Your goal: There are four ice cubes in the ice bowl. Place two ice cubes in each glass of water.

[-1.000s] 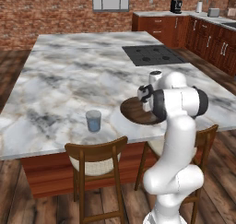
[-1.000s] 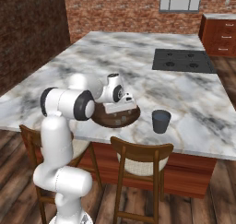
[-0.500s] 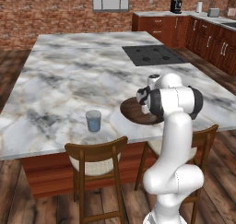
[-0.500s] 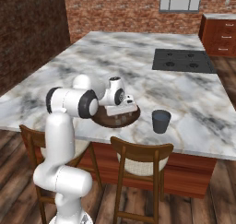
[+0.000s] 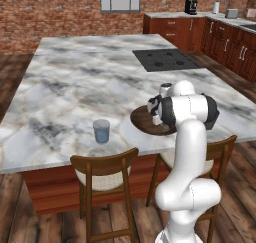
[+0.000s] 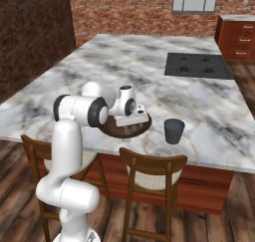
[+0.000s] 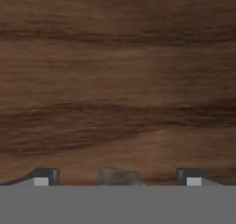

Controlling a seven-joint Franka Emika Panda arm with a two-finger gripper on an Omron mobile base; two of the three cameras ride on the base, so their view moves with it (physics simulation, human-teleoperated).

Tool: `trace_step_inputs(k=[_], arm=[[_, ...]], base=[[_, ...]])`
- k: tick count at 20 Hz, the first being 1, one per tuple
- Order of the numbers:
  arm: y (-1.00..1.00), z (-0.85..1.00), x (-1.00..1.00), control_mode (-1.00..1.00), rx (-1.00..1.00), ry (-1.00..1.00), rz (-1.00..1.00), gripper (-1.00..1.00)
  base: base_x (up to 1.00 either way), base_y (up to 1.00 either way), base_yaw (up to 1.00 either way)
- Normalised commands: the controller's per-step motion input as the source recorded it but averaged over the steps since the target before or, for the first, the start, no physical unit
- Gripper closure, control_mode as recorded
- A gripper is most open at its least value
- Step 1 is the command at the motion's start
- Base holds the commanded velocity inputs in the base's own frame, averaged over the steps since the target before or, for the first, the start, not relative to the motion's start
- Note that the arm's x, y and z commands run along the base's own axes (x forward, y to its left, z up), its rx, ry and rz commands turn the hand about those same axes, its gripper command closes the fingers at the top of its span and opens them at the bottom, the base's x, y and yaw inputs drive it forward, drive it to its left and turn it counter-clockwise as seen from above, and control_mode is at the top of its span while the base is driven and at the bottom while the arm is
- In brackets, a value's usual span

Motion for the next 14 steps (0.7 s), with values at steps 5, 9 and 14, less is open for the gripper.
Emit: trace_step_inputs(k=[5,9,14], arm=[[-0.03,-0.12,0.03,-1.0,0.04,0.0,0.0,-1.0],[-0.03,-0.15,0.01,-1.0,0.03,0.0,0.0,-1.0],[-0.07,-0.22,-0.08,-1.0,0.0,-0.05,-0.01,1.0]], base=[[0.0,0.0,0.0],[0.0,0.0,0.0],[0.0,0.0,0.0]])
